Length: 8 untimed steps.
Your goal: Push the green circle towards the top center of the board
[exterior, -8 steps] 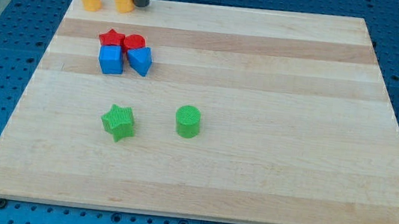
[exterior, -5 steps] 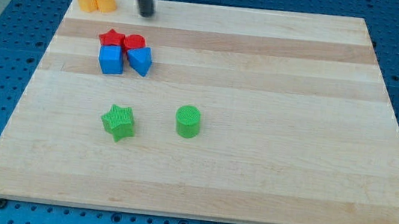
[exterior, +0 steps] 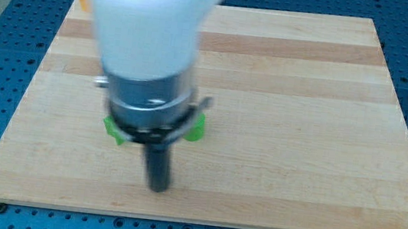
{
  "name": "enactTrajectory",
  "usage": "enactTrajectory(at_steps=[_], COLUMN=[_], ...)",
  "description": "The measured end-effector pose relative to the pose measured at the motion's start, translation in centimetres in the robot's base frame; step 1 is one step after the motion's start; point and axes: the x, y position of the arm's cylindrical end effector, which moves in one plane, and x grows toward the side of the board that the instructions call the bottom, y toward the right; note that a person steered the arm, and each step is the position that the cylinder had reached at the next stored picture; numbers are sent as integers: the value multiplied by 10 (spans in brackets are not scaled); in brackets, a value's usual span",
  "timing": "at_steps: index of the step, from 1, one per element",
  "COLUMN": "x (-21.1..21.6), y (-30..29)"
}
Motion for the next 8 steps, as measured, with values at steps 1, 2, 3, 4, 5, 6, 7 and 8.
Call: enactTrajectory(at_steps=[1, 2, 3, 4, 5, 6, 7, 8], x=[-15, -45, -78, -117, -148, -150, -181, -234], y=[-30, 3, 54, 90, 91, 91, 91, 91])
